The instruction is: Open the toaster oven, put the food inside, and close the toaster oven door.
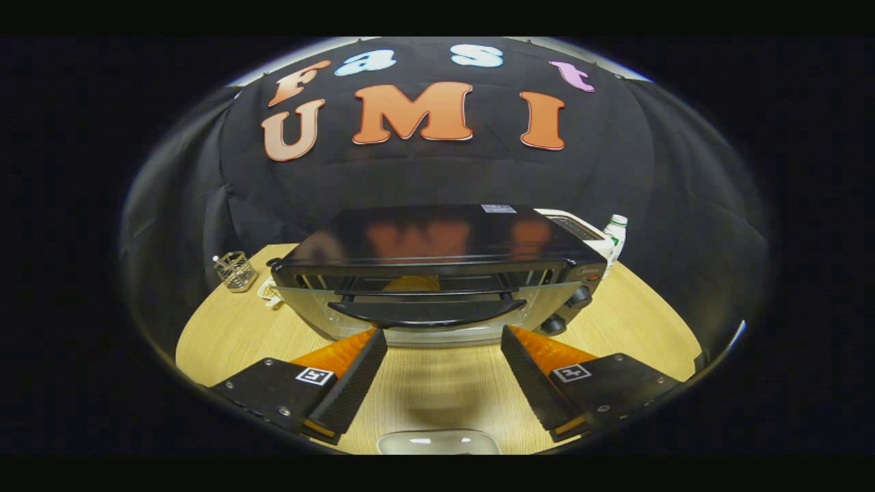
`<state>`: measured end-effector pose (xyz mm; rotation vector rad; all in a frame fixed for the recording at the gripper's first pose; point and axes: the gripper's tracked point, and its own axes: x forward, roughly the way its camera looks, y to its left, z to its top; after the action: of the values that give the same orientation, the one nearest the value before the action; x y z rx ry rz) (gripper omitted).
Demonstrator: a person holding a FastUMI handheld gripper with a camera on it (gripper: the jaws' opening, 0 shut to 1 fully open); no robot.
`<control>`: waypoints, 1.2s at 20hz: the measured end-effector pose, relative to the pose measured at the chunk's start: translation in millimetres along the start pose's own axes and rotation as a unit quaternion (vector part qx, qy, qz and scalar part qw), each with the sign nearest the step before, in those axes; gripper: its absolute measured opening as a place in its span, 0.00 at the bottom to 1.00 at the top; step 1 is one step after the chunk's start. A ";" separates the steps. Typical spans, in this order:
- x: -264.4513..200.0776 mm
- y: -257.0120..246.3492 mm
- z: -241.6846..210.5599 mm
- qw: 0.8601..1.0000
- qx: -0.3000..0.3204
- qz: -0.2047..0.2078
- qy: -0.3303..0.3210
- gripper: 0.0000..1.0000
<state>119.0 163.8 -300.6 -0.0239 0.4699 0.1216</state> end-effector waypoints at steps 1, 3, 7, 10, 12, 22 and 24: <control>-0.4 0.8 6.0 1.000 0.009 0.002 -0.005 1.00; -3.9 -0.9 16.3 1.000 0.024 0.005 -0.017 1.00; -21.4 -13.1 29.2 0.999 0.031 0.001 -0.028 1.00; -44.3 -26.1 53.3 0.998 0.031 -0.004 -0.052 1.00; -63.8 -34.4 75.3 0.997 0.028 -0.007 -0.075 1.00; -157.9 -58.1 173.2 0.986 0.019 -0.026 -0.166 1.00; -173.1 -62.6 182.2 0.983 0.015 -0.036 -0.180 1.00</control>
<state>55.6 91.7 -60.0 0.0116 0.1094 0.0462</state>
